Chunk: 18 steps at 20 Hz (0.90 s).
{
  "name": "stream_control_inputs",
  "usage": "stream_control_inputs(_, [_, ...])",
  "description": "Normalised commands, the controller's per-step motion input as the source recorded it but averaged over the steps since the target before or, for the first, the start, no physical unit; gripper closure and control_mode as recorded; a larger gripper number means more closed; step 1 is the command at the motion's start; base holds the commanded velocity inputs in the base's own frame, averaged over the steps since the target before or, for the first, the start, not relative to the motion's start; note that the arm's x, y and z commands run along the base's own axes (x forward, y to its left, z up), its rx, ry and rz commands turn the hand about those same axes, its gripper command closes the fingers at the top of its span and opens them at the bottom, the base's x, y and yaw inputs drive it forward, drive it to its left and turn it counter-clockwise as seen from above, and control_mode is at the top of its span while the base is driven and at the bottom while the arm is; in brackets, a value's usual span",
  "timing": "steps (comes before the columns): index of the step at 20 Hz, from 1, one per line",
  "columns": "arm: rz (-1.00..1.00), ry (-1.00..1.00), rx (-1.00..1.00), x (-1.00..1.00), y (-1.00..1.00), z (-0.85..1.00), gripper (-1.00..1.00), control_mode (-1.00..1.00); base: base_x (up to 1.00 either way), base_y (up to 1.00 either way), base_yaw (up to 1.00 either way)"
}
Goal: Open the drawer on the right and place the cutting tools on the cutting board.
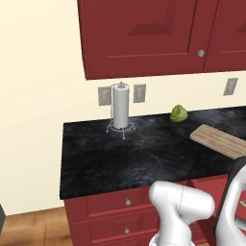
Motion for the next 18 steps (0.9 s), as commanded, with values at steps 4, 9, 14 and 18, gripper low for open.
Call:
stream_control_inputs(4, [0.02,0.13,0.23,0.09,0.32,-0.63,-1.0,-1.0,0.0,0.0,0.0])
stream_control_inputs(9, [0.04,0.07,0.18,0.5,0.41,-0.65,-1.0,-1.0,0.0,0.0,0.0])
stream_control_inputs(14, [0.03,-0.03,-0.02,0.53,0.07,-0.59,-1.0,-1.0,0.0,0.0,0.0])
stream_control_inputs(18, [0.05,0.0,-0.04,0.53,-0.04,-0.7,-1.0,-1.0,0.0,0.0,0.0])
